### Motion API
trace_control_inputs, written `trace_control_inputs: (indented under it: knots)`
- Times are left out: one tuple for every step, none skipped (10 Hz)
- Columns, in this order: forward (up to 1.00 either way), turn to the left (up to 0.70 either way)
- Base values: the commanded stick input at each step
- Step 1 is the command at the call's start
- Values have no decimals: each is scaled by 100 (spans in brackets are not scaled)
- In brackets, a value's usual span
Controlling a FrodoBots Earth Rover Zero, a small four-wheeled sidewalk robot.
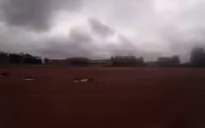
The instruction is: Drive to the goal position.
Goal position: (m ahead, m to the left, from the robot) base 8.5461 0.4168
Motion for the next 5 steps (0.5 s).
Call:
trace_control_inputs:
  knots:
    - [70,0]
    - [70,0]
    - [70,0]
    - [70,0]
    - [70,0]
